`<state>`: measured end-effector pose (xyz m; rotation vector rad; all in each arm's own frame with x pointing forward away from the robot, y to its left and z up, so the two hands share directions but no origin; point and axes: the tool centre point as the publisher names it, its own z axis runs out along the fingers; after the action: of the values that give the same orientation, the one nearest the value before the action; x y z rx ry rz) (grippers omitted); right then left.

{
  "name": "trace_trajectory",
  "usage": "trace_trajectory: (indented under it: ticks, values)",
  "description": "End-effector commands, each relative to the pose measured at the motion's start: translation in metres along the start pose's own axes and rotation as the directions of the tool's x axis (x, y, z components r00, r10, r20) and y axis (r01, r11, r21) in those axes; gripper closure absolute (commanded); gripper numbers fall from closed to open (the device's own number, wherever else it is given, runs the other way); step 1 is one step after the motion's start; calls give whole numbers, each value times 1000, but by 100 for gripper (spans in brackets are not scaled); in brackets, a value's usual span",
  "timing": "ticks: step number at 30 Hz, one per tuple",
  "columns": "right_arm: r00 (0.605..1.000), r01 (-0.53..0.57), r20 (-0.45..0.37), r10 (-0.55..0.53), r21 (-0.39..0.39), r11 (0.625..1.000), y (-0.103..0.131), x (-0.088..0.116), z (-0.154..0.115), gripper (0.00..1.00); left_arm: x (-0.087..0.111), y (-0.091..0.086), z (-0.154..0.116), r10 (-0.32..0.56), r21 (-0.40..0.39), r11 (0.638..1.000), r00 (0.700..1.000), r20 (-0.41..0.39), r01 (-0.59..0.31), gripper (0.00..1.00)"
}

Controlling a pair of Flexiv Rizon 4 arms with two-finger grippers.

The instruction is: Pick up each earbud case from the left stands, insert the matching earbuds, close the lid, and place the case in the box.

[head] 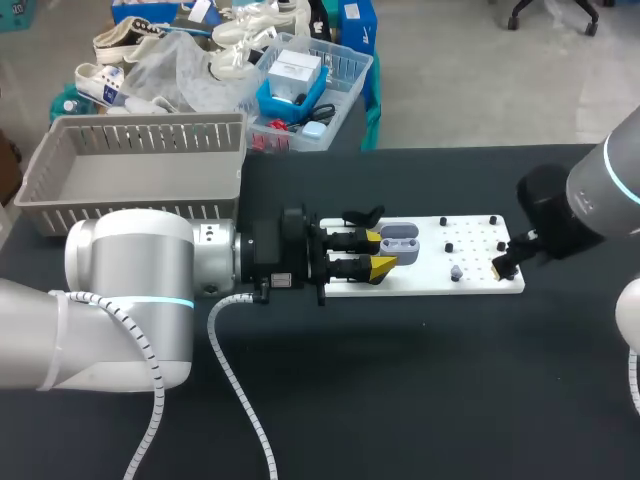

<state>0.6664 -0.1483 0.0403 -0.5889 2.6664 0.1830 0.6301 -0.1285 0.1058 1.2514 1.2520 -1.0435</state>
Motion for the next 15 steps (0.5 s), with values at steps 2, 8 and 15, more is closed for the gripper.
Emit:
trace_trajectory:
  ticks: [2, 8, 15]
  values:
    - [1000, 8, -5, -8, 167, 986, 2, 1, 4, 38, 0, -1, 1, 1, -5, 1000, 1000, 1, -1, 100]
    - [1000, 8, -16, -5, 169, 986, -1, 1, 7, 42, 0, -1, 1, 1, -5, 1000, 1000, 1, -1, 100]
    - [1000, 15, -27, -10, 170, 985, -2, -1, 10, 50, 0, -1, 1, 1, -5, 1000, 1000, 1, -1, 100]
